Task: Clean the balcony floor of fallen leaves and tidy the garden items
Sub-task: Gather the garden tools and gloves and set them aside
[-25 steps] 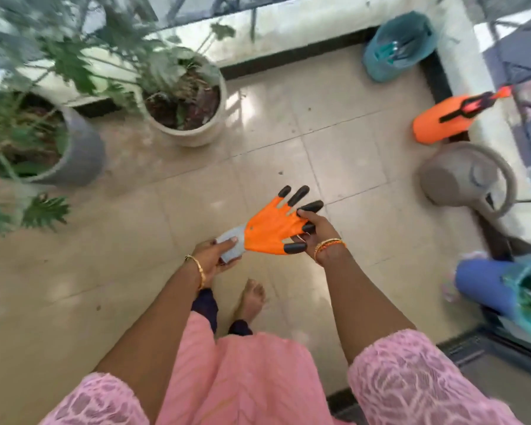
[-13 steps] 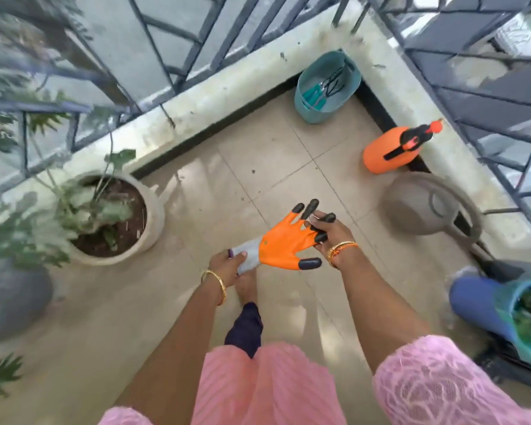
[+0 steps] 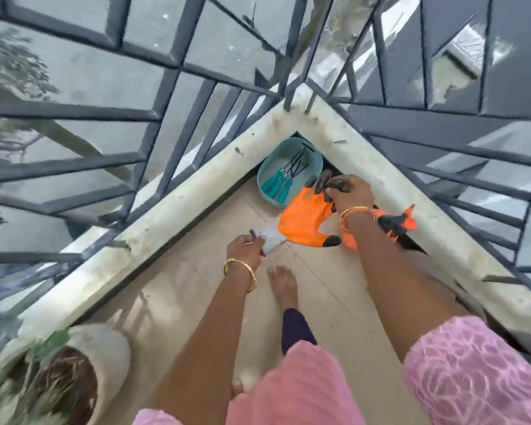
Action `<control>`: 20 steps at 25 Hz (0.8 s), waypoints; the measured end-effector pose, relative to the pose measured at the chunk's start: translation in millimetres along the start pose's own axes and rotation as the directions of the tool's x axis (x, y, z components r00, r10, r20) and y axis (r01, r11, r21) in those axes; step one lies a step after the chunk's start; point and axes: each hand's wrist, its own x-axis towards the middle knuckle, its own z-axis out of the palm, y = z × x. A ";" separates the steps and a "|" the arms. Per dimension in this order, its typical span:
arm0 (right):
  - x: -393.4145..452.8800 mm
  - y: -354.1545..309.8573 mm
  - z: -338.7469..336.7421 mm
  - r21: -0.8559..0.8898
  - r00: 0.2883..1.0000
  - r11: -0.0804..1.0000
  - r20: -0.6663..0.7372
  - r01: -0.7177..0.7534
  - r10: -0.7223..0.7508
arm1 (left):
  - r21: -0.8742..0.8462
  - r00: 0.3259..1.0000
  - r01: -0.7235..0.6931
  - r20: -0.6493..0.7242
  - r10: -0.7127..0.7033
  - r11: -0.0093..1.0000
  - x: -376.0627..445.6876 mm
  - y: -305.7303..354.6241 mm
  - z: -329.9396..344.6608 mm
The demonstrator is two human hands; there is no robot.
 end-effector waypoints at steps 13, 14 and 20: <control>244.8 39.7 131.9 -0.089 0.970 0.967 0.061 0.240 -0.235 | 0.214 0.998 -0.009 -0.051 0.020 0.977 252.4 23.3 137.6; 253.0 38.7 137.5 -0.060 0.973 0.973 0.082 0.222 -0.216 | 0.156 0.999 0.000 -0.034 0.005 0.988 255.9 24.7 142.0; 246.5 52.2 141.8 -0.079 0.977 0.987 0.174 0.138 -0.122 | 0.492 0.999 -0.021 0.037 0.003 0.870 232.8 22.7 135.2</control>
